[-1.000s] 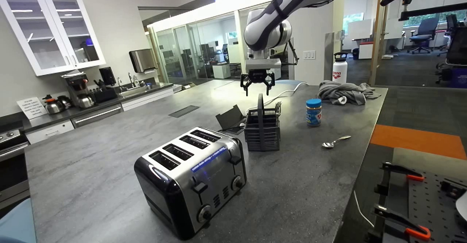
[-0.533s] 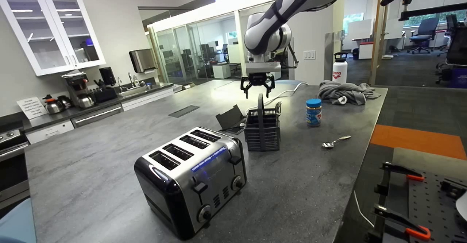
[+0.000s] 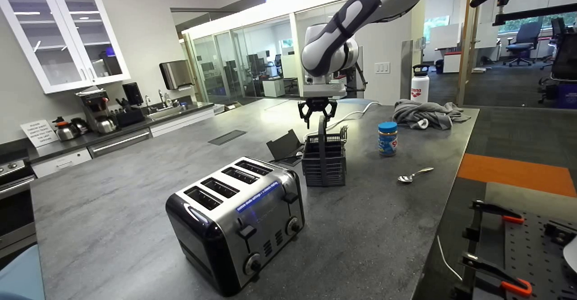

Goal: Pick up the grey cutlery holder then set it back down on the countertop

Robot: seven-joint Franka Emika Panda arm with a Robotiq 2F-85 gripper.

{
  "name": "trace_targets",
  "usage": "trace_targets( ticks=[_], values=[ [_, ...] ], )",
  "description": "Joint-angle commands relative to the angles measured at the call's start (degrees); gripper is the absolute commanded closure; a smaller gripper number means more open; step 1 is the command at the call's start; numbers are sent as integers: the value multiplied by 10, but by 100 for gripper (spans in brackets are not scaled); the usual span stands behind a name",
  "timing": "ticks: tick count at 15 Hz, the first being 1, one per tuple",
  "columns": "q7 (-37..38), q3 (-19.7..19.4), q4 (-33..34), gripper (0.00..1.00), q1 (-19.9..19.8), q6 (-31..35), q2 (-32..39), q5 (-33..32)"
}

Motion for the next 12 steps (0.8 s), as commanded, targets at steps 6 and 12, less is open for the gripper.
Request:
trace_targets(
  ticks=[6, 12],
  values=[
    [14, 0, -17, 100, 11, 25, -13, 5],
    [33, 0, -28, 97, 17, 30, -32, 14]
  ],
)
